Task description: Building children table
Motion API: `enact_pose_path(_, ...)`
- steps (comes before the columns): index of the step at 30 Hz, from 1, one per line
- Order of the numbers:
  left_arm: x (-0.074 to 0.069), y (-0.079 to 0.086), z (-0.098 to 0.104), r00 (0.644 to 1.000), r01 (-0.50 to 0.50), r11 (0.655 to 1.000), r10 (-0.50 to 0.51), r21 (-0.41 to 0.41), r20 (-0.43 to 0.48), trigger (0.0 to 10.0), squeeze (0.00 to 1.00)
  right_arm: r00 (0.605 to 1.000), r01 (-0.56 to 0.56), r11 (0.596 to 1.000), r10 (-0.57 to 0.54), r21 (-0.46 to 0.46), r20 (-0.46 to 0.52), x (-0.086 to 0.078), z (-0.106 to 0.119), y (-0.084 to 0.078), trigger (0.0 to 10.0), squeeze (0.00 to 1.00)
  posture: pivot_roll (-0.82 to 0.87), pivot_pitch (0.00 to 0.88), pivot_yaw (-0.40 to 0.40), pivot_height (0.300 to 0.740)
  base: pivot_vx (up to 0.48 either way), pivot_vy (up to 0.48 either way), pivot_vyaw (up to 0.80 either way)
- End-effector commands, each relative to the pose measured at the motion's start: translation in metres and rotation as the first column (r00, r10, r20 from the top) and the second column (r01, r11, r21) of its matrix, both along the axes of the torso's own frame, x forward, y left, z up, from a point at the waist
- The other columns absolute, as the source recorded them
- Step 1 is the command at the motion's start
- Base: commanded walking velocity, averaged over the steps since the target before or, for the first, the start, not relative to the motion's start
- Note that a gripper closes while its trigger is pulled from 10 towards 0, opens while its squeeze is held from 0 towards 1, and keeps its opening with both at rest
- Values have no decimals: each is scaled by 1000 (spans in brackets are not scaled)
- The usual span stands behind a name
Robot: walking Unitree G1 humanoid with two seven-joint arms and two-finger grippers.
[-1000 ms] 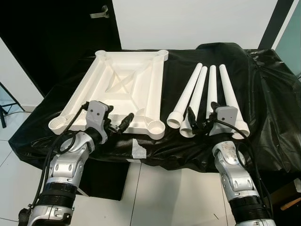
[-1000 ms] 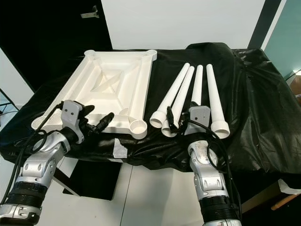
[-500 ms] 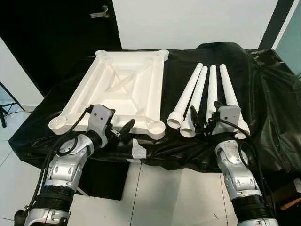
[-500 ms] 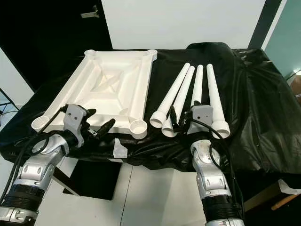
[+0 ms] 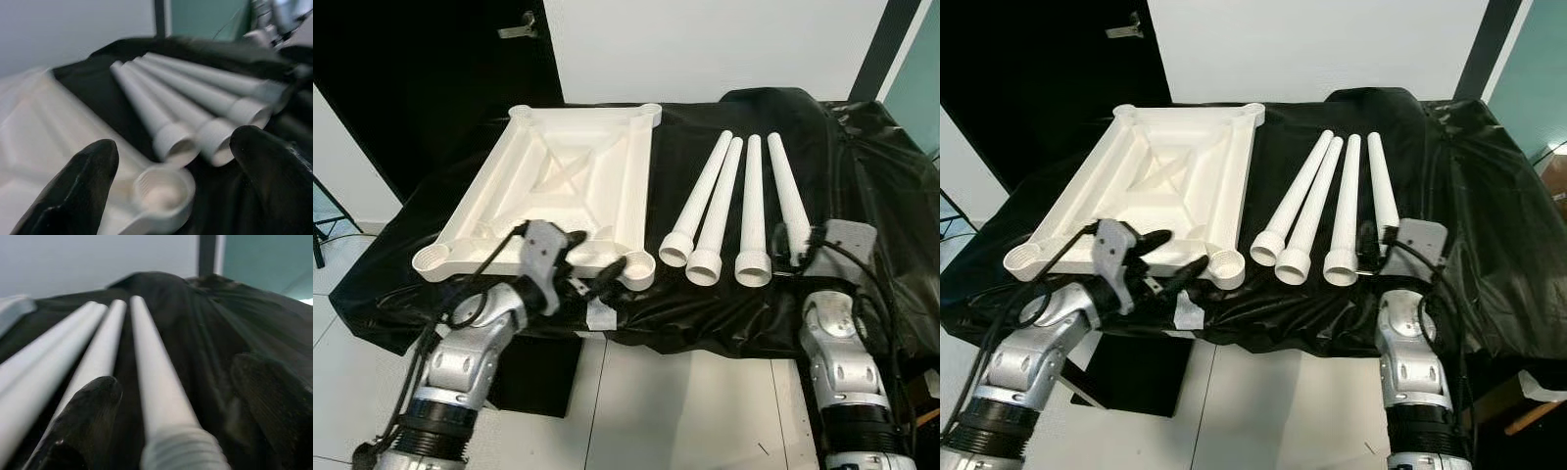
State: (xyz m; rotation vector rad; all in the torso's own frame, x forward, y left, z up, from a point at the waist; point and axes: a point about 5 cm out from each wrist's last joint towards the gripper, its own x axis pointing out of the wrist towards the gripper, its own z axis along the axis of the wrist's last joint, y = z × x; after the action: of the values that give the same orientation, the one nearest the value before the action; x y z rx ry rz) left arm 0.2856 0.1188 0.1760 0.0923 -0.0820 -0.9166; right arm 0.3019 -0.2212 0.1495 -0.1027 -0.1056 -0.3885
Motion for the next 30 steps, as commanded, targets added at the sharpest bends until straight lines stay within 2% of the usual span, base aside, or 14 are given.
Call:
enact_pose_path(1,-6,-7,3,999,51,999,-51,-18,-13,10000,0,996,70,997,-71,-10,-57,3,0,-10,10000,0,-57,0,60,740,0,0,0)
enact_pose_path(3,-6,-9,4,999,51,998,-51,-22,-11,10000,0,995,73,997,-74,-13,-73,4,-1,-12,10000,0,-58,0,60,740,0,0,0)
enact_pose_path(7,-9,-11,3,998,54,998,-54,-21,-13,10000,0,993,63,995,-55,72,-102,3,-6,-17,10000,0,-56,0,56,740,0,0,0)
enact_pose_path(13,-11,-10,4,999,51,999,-51,-18,-19,10000,0,991,52,994,-39,98,-128,3,-9,-19,10000,0,-54,0,57,740,0,0,0)
enact_pose_path(14,-10,-8,4,999,33,999,-33,-11,-19,10000,0,994,27,995,-16,94,-109,3,-7,-17,10000,0,-53,0,54,740,0,0,0)
enact_pose_path(15,-7,-2,4,1000,-6,1000,6,-3,-11,10000,0,998,-35,998,37,51,-46,3,3,-10,10000,0,-52,0,54,740,0,0,0)
enact_pose_path(16,-7,-2,4,1000,-6,1000,6,-3,-11,10000,0,998,-35,998,37,51,-46,3,3,-10,10000,0,-52,0,54,740,0,0,0)
enact_pose_path(18,5,13,6,992,-129,992,129,-10,1,10000,0,989,-135,991,135,-14,60,2,19,6,10000,0,-49,0,52,740,0,0,0)
enact_pose_path(20,13,27,9,974,-226,974,226,-32,3,10000,0,973,-199,977,207,-79,103,-3,26,20,10000,0,-47,0,53,740,0,0,0)
enact_pose_path(22,13,27,9,974,-226,974,226,-32,3,10000,0,973,-199,977,207,-79,103,-3,26,20,10000,0,-47,0,53,740,0,0,0)
enact_pose_path(25,16,34,10,960,-279,959,279,-54,-6,10000,0,959,-249,966,256,-66,119,-6,25,28,10000,0,-40,0,54,740,0,0,0)
enact_pose_path(27,16,38,9,948,-318,947,317,-54,-12,10000,0,945,-289,955,295,-63,138,-8,26,34,10000,0,-36,0,57,740,0,0,0)
enact_pose_path(29,19,48,6,916,-400,915,400,-49,-21,10000,0,923,-341,938,346,-61,168,-10,28,41,10000,0,-26,0,56,740,0,0,0)
enact_pose_path(30,19,48,6,916,-400,915,400,-49,-21,10000,0,923,-341,938,346,-61,168,-10,28,41,10000,0,-26,0,56,740,0,0,0)
